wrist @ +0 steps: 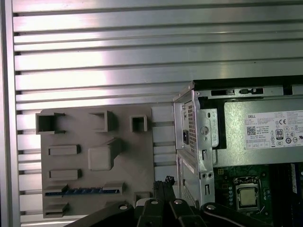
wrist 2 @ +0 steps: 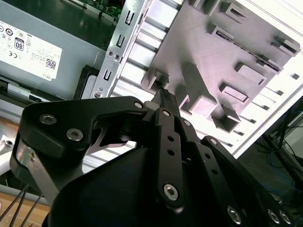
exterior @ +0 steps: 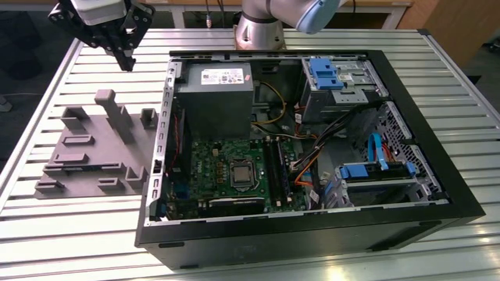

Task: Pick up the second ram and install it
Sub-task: 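Reach for the second ram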

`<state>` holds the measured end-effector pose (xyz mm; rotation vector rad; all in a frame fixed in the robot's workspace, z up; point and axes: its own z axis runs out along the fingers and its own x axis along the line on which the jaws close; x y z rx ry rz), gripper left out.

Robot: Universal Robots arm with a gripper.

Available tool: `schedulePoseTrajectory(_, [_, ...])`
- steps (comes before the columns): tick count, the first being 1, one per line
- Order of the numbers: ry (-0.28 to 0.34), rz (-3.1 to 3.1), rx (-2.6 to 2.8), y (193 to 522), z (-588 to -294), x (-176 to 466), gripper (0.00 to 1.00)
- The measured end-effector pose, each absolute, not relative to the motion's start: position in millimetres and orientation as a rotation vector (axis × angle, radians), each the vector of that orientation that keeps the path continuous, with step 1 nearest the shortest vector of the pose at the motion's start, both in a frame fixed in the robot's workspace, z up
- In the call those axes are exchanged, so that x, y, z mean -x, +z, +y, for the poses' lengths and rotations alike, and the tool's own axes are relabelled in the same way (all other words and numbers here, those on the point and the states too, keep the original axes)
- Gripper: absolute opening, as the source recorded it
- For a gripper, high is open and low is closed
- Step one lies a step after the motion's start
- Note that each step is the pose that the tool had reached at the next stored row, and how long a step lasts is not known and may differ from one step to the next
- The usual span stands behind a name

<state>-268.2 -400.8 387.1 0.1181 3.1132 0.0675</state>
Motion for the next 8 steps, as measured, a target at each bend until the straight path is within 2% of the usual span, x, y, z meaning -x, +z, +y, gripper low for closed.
schedulePoseTrajectory(8, [0.068,3.113,-0.118,387.1,-401.2,272.1,0.11])
